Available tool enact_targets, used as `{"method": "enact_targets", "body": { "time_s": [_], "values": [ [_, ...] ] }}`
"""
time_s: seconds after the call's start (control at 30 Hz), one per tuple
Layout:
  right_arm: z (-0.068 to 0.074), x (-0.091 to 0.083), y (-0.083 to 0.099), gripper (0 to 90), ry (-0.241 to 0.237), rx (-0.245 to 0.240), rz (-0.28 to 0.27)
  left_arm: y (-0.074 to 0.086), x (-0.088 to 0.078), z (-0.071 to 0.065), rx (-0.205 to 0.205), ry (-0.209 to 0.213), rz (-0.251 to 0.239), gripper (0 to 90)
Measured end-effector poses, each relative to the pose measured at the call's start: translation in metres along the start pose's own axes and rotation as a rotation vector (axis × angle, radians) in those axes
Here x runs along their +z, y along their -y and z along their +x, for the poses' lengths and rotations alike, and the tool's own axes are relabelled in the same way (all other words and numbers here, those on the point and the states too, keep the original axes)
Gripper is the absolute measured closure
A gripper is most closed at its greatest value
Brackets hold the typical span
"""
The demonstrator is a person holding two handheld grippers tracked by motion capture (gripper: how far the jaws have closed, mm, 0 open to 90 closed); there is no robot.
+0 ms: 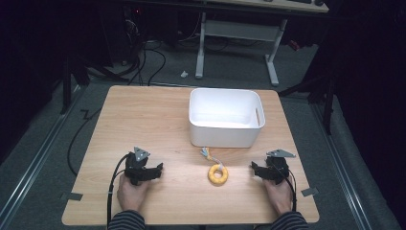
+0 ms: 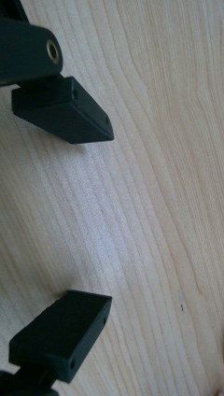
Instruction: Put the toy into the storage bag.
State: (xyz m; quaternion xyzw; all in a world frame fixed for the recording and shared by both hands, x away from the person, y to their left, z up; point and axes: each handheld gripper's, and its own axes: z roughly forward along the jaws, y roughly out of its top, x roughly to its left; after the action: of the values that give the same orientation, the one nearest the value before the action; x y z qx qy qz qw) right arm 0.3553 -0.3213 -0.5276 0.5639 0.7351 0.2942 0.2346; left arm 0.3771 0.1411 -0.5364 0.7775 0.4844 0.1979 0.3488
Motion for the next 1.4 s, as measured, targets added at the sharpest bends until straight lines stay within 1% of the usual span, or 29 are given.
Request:
{"method": "enact_targets", "body": {
  "time_s": [0.03,0.2,0.23,0.3,0.37,0.43,0.6,0.63,0.67,0.7,0.77,0.8,0.83,1.0,1.03,1.17,1.27,1.3,1.33,1.37,1.4],
  "values": [
    [0.000,-0.002,-0.001,32.3,0.001,0.007,0.012,0.000,0.000,0.000,0.001,-0.002,0.000,17.9],
    [-0.001,-0.003,-0.004,34.8,-0.009,0.003,0.035,0.000,0.000,0.000,-0.001,0.000,0.000,17.9],
    [0.000,-0.004,-0.005,36.0,-0.025,0.010,0.034,0.000,0.000,0.001,-0.001,-0.001,-0.001,18.0],
    [0.000,-0.005,-0.006,36.8,-0.032,0.010,0.033,0.000,0.000,0.001,-0.003,0.000,-0.002,18.0],
    [0.003,-0.009,-0.010,40.0,-0.055,-0.005,0.020,0.000,0.000,0.001,-0.001,-0.002,-0.001,18.2],
    [0.005,-0.012,-0.012,40.5,-0.068,-0.009,0.018,0.000,0.000,0.001,-0.003,-0.002,-0.001,18.2],
    [0.008,-0.017,-0.018,43.2,-0.085,-0.026,0.019,0.000,0.000,0.001,-0.002,-0.002,-0.001,18.2],
    [0.010,-0.020,-0.020,48.9,-0.103,-0.041,0.012,0.000,0.000,0.001,-0.002,-0.003,-0.001,18.4],
    [0.010,-0.020,-0.020,48.9,-0.103,-0.041,0.012,0.000,0.000,0.001,-0.002,-0.003,-0.001,18.4],
    [0.012,-0.022,-0.022,50.9,-0.120,-0.055,0.014,0.000,0.000,0.001,-0.004,-0.004,-0.002,18.6],
    [0.015,-0.023,-0.023,51.5,-0.127,-0.070,0.022,0.000,0.000,0.001,-0.005,-0.004,-0.002,18.7],
    [0.015,-0.023,-0.023,51.5,-0.127,-0.070,0.022,0.000,0.000,0.001,-0.005,-0.004,-0.002,18.7],
    [0.018,-0.024,-0.024,51.8,-0.139,-0.079,0.028,0.000,0.000,0.001,-0.007,-0.003,-0.003,18.7],
    [0.023,-0.026,-0.026,50.6,-0.153,-0.091,0.016,0.000,0.000,0.001,-0.007,-0.005,-0.003,18.8],
    [0.026,-0.026,-0.028,49.4,-0.166,-0.094,0.020,0.000,0.000,0.001,-0.007,-0.005,-0.003,18.9],
    [0.031,-0.027,-0.029,49.4,-0.171,-0.097,0.037,0.000,0.000,0.001,-0.007,-0.006,-0.003,19.0],
    [0.035,-0.028,-0.031,49.1,-0.198,-0.095,0.040,0.000,0.000,0.001,-0.008,-0.006,-0.003,19.1],
    [0.039,-0.029,-0.032,49.1,-0.209,-0.095,0.051,0.000,0.000,0.001,-0.008,-0.007,-0.003,19.2],
    [0.039,-0.029,-0.032,49.1,-0.209,-0.095,0.051,0.000,0.000,0.001,-0.008,-0.007,-0.003,19.2],
    [0.040,-0.029,-0.033,49.0,-0.212,-0.099,0.054,0.000,0.000,0.001,-0.007,-0.007,-0.003,19.2],
    [0.045,-0.031,-0.035,48.9,-0.219,-0.111,0.054,0.000,0.000,0.001,-0.008,-0.006,-0.003,19.2]
  ]
}}
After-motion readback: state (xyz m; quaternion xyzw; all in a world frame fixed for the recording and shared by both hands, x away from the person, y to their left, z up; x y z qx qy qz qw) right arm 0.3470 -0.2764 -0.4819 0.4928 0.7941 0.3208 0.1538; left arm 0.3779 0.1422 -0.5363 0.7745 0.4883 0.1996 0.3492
